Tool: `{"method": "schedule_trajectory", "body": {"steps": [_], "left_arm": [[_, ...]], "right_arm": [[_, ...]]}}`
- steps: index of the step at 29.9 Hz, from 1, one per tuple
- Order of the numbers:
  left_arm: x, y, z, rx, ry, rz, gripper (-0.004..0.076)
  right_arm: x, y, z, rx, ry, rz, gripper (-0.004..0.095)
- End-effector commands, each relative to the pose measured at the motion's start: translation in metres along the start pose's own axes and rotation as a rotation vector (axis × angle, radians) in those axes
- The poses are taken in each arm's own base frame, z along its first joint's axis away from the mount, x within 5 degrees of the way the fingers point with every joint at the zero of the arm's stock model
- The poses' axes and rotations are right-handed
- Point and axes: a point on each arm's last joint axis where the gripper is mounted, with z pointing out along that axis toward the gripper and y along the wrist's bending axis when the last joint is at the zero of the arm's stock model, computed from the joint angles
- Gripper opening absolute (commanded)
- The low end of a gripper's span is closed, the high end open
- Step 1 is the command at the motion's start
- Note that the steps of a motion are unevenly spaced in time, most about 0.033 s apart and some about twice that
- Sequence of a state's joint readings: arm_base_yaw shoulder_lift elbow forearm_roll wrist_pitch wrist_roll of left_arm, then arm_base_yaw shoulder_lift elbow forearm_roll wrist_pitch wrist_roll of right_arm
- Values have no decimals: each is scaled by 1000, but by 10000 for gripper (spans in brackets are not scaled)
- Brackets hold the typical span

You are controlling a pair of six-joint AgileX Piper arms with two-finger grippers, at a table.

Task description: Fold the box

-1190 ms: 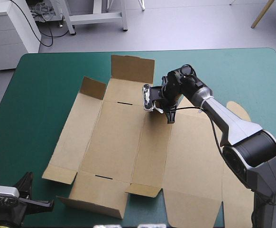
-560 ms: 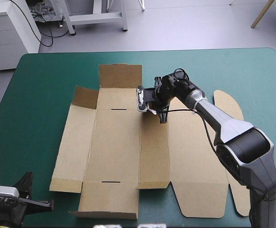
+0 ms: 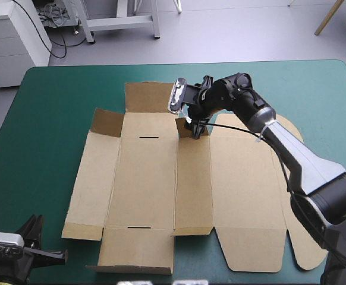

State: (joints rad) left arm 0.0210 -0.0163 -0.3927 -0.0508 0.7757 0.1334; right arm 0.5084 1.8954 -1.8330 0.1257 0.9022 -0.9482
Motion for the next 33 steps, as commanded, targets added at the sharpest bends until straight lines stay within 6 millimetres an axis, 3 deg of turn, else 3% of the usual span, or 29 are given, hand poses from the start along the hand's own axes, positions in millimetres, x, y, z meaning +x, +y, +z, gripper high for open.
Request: {"method": "schedule_trajectory", "body": {"steps": [1, 3, 4, 6, 8, 13, 20, 26, 33], "left_arm": [[-12, 0, -7, 5, -114, -10, 223], [-12, 0, -7, 3, -113, -8, 363], [-12, 0, -7, 2, -113, -11, 459], [-12, 1, -7, -7, -112, -15, 577], [-12, 2, -7, -17, -111, -4, 634], [-12, 1, -7, -9, -112, -17, 629], [-20, 4, -7, -30, -120, -2, 629], [-47, 8, 6, -50, -146, 20, 629], [-72, 11, 39, -25, 37, -12, 629]], "right_arm": [[-17, -11, -62, 127, -123, 51, 637], [-19, -11, -75, 143, -144, 93, 509], [-20, -11, -81, 149, -153, 119, 411], [-21, -11, -90, 157, -169, 169, 172], [-21, -12, -95, 162, -184, 235, -19], [-17, -12, -102, 166, -172, 494, -4], [8, -3, -121, 260, -38, 712, -4], [37, 37, -155, 272, -69, 770, -4], [71, 83, -185, 288, -134, 804, -4]]}}
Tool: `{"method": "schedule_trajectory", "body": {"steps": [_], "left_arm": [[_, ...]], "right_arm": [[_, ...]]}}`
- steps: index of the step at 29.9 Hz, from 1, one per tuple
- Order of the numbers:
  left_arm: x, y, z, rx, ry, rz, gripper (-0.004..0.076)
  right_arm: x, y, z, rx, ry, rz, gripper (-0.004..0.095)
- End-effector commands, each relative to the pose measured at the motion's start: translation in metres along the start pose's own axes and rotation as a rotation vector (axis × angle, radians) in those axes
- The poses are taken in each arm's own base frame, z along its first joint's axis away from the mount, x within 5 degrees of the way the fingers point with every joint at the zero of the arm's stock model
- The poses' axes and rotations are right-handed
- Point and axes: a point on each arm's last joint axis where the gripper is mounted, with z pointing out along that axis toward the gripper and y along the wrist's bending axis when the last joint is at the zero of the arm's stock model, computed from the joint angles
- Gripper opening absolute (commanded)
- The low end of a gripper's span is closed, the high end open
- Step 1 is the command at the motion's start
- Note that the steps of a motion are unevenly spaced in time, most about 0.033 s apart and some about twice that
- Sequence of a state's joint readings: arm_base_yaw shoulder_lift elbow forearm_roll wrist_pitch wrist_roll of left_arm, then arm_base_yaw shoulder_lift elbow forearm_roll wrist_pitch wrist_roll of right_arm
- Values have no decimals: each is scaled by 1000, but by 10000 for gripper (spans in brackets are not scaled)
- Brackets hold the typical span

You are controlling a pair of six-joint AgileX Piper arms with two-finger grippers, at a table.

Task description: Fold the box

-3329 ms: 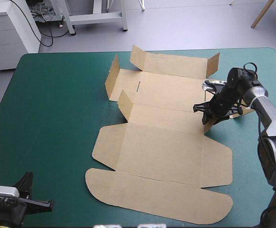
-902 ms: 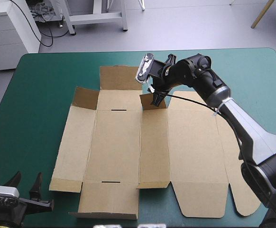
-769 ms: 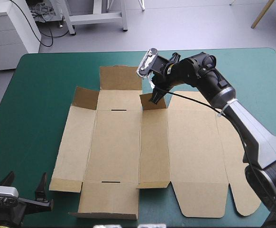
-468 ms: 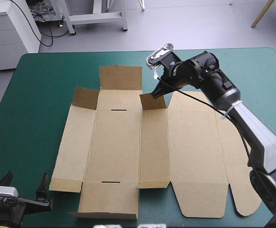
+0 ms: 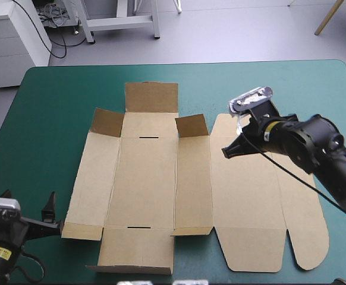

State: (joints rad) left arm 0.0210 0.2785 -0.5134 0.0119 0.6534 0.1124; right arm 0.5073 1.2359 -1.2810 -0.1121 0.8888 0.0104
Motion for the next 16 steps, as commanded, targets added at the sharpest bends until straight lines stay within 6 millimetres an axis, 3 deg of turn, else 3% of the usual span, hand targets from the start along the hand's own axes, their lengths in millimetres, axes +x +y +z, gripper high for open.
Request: {"method": "schedule_trajectory", "body": {"steps": [1, 8, 12, 16], "left_arm": [[-31, 2, 13, 25, 14, -53, 629], [-69, 5, 46, 42, 139, -59, 629], [-80, 5, 70, 69, 292, -72, 629], [-78, 0, 103, 133, 495, -78, 629]], "right_arm": [[14, -3, -30, 15, -121, 12, -4], [60, -2, -46, 13, -105, 33, -4], [84, 0, -53, 11, -106, 40, -4], [104, 1, -57, 8, -110, 74, -4]]}}
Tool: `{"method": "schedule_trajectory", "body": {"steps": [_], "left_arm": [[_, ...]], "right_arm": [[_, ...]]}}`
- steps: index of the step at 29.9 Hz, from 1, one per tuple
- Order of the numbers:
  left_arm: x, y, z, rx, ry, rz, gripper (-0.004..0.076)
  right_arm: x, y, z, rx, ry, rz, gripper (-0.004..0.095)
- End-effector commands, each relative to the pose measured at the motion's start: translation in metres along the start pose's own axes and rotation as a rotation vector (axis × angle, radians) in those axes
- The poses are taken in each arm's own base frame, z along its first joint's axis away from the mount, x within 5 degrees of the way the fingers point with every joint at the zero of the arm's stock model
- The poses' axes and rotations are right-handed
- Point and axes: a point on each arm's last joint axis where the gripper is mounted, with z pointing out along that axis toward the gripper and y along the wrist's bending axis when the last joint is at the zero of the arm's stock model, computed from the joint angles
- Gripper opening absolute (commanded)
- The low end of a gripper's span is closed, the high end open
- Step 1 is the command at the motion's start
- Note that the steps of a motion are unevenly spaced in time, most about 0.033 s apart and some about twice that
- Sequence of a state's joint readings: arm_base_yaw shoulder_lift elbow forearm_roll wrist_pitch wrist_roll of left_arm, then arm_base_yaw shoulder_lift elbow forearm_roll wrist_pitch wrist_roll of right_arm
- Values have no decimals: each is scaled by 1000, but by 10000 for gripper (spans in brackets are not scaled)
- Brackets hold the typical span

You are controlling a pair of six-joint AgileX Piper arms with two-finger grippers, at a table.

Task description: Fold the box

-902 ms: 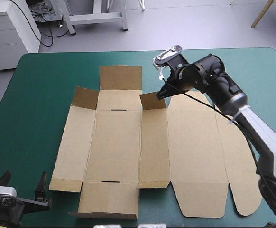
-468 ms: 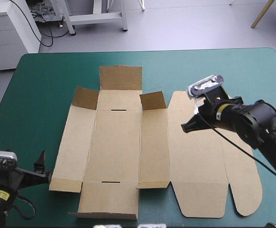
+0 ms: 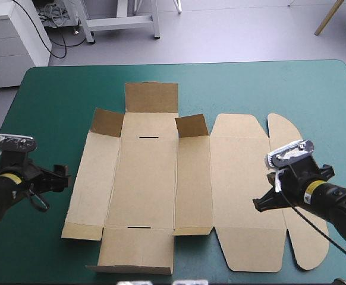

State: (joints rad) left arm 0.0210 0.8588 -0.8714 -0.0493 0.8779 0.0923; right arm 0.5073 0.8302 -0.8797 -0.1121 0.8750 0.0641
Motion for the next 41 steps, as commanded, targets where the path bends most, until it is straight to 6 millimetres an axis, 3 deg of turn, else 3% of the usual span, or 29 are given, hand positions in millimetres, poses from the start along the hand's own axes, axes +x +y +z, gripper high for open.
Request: {"method": "schedule_trajectory", "body": {"steps": [1, 8, 13, 19, 28, 41], "left_arm": [[-19, -3, 24, 56, 110, 8, 629], [-14, 11, 83, 103, 349, -100, 629], [-6, 27, 106, 241, 446, -171, 629], [4, 27, 135, 316, 574, -218, 629], [7, 12, 152, 505, 619, -342, 629], [3, -29, 157, 570, 608, -208, 629]], "right_arm": [[6, -2, -10, 5, -92, 22, -4], [34, -2, -14, 6, -92, 22, -4], [44, -2, -25, 6, -133, 26, -4], [52, -3, -36, 6, -178, 42, -4], [53, -4, -40, 6, -194, 48, -4], [53, -4, -40, 3, -194, 54, -4]]}}
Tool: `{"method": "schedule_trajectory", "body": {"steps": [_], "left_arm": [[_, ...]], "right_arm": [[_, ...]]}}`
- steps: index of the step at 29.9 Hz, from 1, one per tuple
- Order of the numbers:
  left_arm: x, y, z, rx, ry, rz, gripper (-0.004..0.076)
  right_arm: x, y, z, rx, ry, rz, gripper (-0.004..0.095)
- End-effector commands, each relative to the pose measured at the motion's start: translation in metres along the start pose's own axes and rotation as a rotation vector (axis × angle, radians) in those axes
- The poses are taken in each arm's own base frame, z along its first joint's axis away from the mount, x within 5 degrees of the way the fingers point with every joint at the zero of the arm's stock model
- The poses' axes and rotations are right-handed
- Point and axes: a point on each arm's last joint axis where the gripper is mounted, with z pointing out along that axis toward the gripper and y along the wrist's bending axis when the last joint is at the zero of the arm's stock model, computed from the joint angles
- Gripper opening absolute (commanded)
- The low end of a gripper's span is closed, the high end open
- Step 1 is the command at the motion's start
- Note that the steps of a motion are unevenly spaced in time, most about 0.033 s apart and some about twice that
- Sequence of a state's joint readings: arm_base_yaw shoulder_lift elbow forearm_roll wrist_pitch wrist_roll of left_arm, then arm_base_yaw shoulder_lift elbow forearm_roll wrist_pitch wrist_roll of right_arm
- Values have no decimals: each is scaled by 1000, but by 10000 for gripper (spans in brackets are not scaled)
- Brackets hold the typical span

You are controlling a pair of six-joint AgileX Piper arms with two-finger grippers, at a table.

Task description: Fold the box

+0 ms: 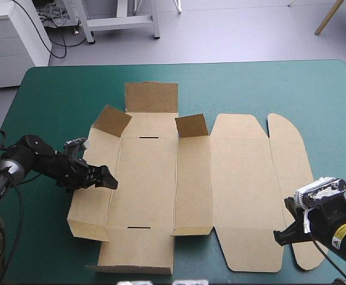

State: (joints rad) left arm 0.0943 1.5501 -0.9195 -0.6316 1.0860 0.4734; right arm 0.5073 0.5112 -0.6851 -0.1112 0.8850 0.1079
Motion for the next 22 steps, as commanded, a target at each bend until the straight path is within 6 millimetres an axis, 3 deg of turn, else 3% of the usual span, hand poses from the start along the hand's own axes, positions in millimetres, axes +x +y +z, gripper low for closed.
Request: {"method": "schedule_trajectory", "body": {"steps": [1, 7, 10, 13, 18, 22], "left_arm": [[-3, -18, -6, 41, -43, 34, 629], [-6, -17, -6, 26, -75, 31, 624], [-8, -16, -6, 17, -96, 30, 571], [-11, -14, -6, -2, -128, 30, 428], [-13, -13, -7, -16, -155, 31, -3], [-13, -13, -7, -20, -157, 68, -10]], "right_arm": [[-11, -1, -5, 3, -80, -2, -4], [-11, 0, -5, -4, -79, 4, -4], [-11, 1, -5, -12, -78, 11, -4], [-11, 1, -5, -17, -78, 15, -4], [-10, 1, -5, -16, -67, 15, -4], [-9, 1, -5, -15, -56, 15, -4]]}}
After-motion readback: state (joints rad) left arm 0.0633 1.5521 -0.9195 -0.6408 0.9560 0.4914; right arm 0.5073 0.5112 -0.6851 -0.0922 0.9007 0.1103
